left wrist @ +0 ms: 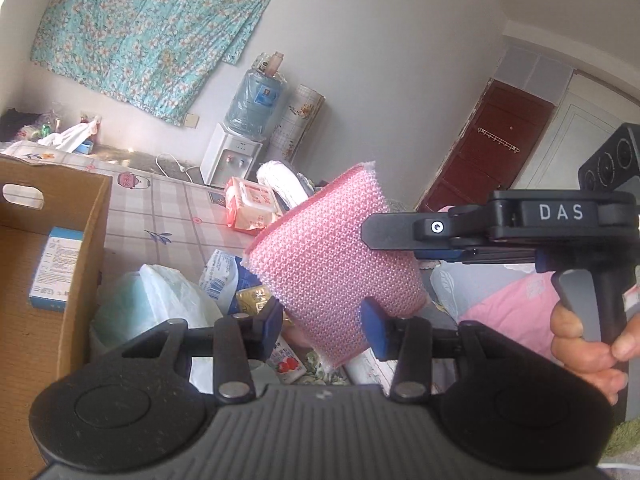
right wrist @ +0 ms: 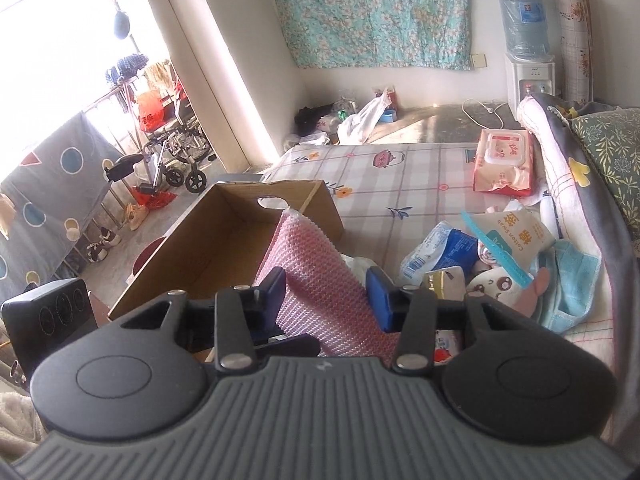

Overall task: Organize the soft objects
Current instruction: 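Lift the pink pad with the left gripper and carry it to the cardboard box, then lower the pink pad beside the medicine box and open the left gripper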

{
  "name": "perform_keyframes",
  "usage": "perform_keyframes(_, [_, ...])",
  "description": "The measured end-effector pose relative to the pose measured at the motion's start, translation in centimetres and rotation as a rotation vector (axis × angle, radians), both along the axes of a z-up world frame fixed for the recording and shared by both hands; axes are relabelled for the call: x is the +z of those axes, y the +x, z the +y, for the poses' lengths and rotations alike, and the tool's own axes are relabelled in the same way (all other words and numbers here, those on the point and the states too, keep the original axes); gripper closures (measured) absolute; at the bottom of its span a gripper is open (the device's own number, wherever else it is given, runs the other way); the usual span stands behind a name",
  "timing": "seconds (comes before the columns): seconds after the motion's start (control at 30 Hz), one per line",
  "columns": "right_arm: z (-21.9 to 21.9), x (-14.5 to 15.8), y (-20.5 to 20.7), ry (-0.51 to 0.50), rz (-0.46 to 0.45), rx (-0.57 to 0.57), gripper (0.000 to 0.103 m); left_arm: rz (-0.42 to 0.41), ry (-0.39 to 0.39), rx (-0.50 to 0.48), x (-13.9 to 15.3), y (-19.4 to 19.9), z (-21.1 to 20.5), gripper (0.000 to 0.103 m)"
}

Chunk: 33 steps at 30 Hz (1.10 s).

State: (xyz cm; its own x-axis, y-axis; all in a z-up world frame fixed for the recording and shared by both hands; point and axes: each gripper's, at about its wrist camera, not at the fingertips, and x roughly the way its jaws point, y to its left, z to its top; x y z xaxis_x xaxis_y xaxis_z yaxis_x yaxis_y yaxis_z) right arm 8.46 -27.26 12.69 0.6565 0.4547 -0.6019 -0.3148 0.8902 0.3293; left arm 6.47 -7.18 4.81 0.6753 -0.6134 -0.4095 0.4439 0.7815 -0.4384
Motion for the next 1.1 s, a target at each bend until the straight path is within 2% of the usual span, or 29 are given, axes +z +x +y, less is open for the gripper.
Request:
perform_keyframes(0.13, [5.4,0.8,2.7,0.068,0.023,0.076,0.06,-0.018,0.009,0.108,1.4,0.1,5.8,0.058])
perform_keyframes(0.27, [11.9,-0.1,6.9,0.143,0.109,0.156,0.061,-0.035,0.034,0.233,2.8,1.0,11.3,0.056])
perform_keyframes(0.33, [14.7,-1.0,9.2,0.195,0.162,0.182,0.061,-0.009,0.088,0.28,3.4,2.3,13.6,0.056])
perform_keyframes(0.43, [18.7,-2.8,12.6,0.245,0.234,0.197,0.061,0.037,0.122,0.346,3.3,4.8,16.7,0.055])
perform_keyframes(0.57, [23.4,-6.5,17.9,0.278,0.336,0.165,0.061,0.109,0.166,0.412,1.6,9.2,20.0,0.055])
perform_keyframes(0.77, [26.7,-13.1,24.0,0.225,0.472,0.063,0.06,0.275,0.245,0.398,-2.9,16.8,23.1,0.055])
perform_keyframes(0.83, [27.3,-14.2,24.9,0.181,0.479,0.029,0.06,0.329,0.29,0.373,-4.2,18.7,22.7,0.055])
perform_keyframes(0.93, [27.3,-14.6,25.4,0.132,0.435,0.017,0.06,0.395,0.329,0.36,-5.9,20.2,22.6,0.054])
perform_keyframes(1.1, [25.8,-12.3,23.5,0.139,0.337,0.06,0.06,0.503,0.321,0.33,-7.6,20.1,23.1,0.052])
